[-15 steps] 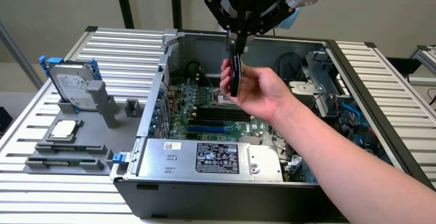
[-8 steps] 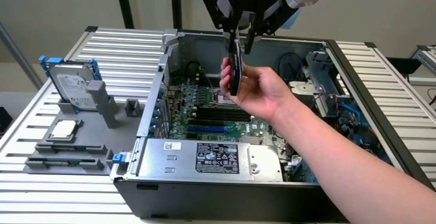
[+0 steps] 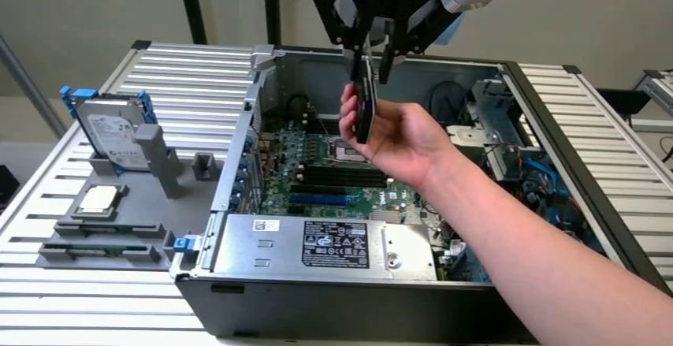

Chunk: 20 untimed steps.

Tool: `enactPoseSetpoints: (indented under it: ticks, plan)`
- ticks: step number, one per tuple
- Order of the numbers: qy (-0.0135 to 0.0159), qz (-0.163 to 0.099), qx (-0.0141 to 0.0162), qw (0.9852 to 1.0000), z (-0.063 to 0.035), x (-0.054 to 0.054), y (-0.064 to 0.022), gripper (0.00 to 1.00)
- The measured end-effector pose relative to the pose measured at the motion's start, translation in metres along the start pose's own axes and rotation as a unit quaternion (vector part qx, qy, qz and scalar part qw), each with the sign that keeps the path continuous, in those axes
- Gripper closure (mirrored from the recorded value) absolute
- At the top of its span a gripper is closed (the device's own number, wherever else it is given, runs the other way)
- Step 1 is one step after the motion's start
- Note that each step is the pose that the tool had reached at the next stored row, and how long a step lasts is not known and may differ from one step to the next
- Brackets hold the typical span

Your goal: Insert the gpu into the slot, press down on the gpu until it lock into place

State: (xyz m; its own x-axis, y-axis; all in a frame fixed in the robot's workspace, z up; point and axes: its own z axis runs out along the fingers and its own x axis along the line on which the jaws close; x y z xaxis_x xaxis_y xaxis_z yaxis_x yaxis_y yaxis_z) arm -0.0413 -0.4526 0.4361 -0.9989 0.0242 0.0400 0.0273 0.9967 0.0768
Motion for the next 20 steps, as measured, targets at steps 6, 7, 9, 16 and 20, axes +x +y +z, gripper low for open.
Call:
enactPoseSetpoints:
  ticks: [6, 7, 9, 16, 20]
  plan:
    - [0.0, 0.0, 0.0, 1.0, 0.0, 0.0, 0.0, 0.73]
    - [0.0, 0.0, 0.0, 1.0, 0.0, 0.0, 0.0, 0.73]
    - [0.0, 0.0, 0.0, 1.0, 0.0, 0.0, 0.0, 0.73]
    - [0.0, 0.0, 0.0, 1.0, 0.0, 0.0, 0.0, 0.65]
    - [0.0, 0.0, 0.0, 1.0, 0.0, 0.0, 0.0, 0.65]
